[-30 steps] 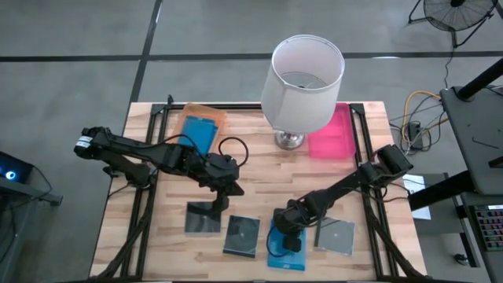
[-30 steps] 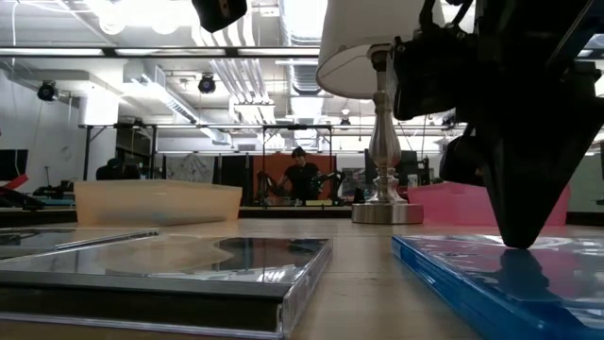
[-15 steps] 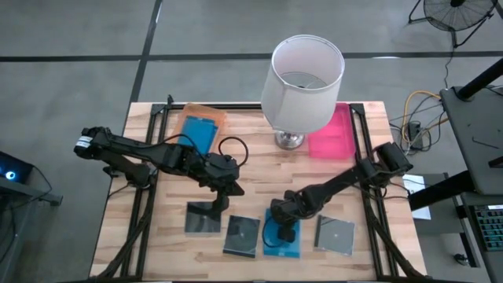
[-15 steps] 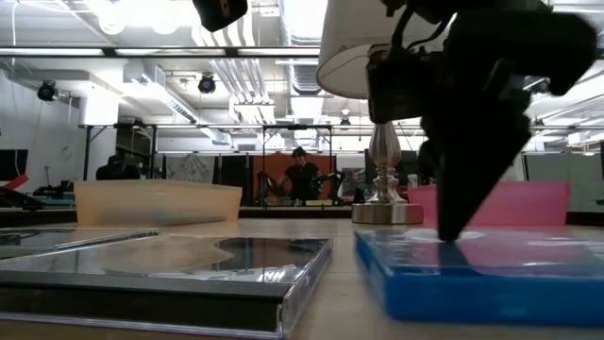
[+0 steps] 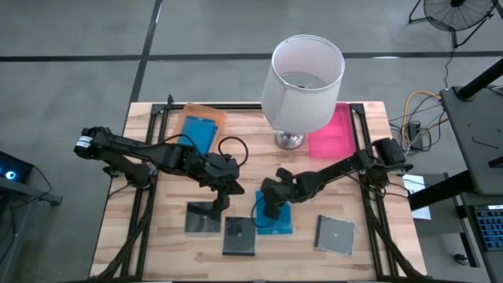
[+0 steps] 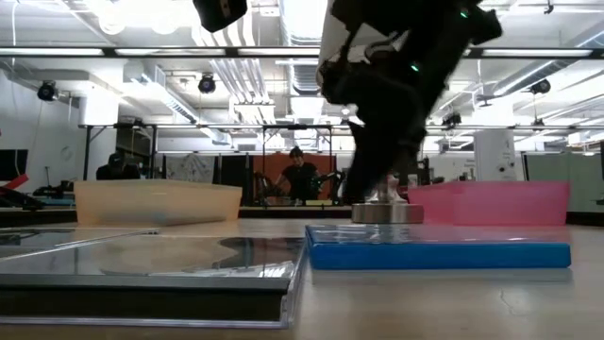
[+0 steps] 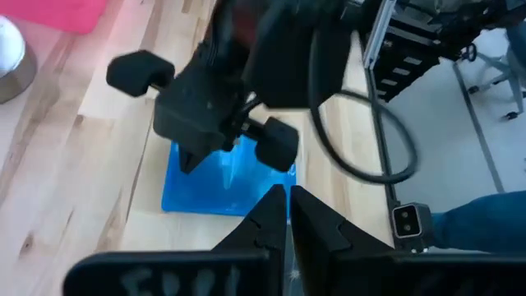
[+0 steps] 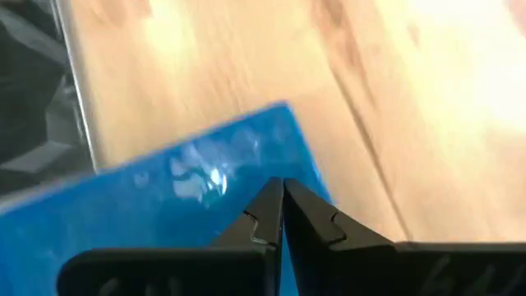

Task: Pick & place jewel cases by type
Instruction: Put the blue cd case into the orange bin

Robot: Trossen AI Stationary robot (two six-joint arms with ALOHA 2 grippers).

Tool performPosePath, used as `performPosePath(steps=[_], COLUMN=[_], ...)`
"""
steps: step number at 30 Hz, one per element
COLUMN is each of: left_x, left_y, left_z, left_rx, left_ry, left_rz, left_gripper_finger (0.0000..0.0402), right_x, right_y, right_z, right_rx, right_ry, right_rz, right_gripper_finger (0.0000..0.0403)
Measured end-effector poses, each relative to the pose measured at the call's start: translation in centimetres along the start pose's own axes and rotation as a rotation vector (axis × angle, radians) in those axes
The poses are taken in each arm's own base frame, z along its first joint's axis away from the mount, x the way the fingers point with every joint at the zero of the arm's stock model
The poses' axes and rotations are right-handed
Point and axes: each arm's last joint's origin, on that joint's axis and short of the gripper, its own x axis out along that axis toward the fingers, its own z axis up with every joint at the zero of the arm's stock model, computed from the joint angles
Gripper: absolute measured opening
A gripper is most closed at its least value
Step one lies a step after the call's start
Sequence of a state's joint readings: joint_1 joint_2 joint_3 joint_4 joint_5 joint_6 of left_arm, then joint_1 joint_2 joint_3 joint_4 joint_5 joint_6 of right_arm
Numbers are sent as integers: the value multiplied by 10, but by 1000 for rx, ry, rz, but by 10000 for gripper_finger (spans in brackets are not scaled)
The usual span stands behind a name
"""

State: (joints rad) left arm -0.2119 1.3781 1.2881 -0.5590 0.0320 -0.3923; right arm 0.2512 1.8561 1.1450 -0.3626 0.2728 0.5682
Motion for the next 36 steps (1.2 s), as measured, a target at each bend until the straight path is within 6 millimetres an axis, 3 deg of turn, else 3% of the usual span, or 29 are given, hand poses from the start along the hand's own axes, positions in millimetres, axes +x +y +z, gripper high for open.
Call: performPosePath(steps=[8, 13, 18, 24, 36], left_x=[0, 1, 12, 36, 92], left_y=[2, 3, 11, 22, 40], left_z=[-4, -6, -23, -43, -47], left_rx=[-3, -2, -16, -25, 190], left_ry=[37, 42, 102, 102, 164], left_rz=[42, 50, 76, 81, 71], left_gripper_finger=[0, 0, 0, 0, 0], right_x=[-34, -62, -79, -78, -57], right_y=[6, 13, 21, 39, 51], right_z=[17, 17, 5, -15, -30], right_rx=[18, 2, 30, 64, 163], right_ry=[-19, 64, 139, 220, 294], right_rz=[69, 153, 207, 236, 221], right_gripper_finger=[9, 9, 9, 8, 8])
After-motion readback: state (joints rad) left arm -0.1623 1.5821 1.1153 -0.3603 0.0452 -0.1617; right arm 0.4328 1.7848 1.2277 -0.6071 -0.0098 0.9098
